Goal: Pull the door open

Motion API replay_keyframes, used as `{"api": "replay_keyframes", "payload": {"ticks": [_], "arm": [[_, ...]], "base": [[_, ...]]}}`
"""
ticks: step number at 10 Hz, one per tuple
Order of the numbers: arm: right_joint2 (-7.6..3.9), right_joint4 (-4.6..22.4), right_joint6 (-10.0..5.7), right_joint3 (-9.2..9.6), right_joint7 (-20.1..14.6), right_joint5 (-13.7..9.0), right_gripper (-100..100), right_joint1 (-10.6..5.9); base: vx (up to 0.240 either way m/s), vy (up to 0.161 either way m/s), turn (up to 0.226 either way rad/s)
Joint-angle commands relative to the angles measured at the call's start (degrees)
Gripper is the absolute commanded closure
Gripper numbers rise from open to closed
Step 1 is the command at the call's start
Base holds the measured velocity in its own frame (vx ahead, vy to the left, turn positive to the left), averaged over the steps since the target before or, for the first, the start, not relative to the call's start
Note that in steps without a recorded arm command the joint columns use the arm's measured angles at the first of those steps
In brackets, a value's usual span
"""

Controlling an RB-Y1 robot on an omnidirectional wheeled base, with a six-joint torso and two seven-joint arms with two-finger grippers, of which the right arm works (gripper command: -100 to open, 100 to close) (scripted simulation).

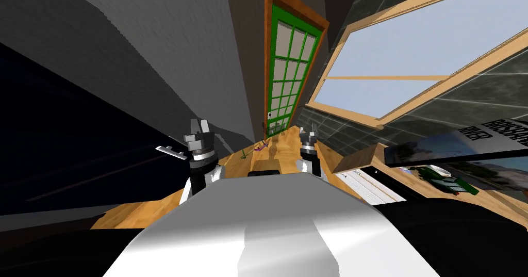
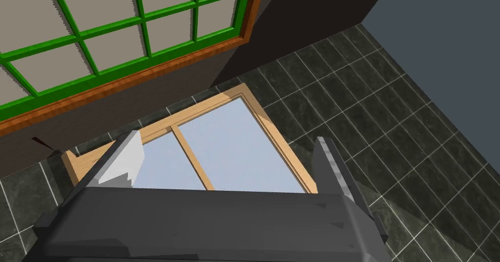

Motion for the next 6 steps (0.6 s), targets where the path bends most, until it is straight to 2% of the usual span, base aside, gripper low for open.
{"api": "replay_keyframes", "payload": {"ticks": [1,3,6], "arm": [[-0.16,1.15,-0.14,-0.34,-1.69,-0.68,-100,-0.31],[-0.62,4.35,-0.98,-1.06,-4.56,-1.88,-100,-1.25],[-1.02,7.76,-1.86,-1.82,-7.61,-3.17,-100,-2.25]], "base": [[0.086,-0.064,0.251],[0.108,-0.084,0.311],[0.078,-0.080,0.188]]}}
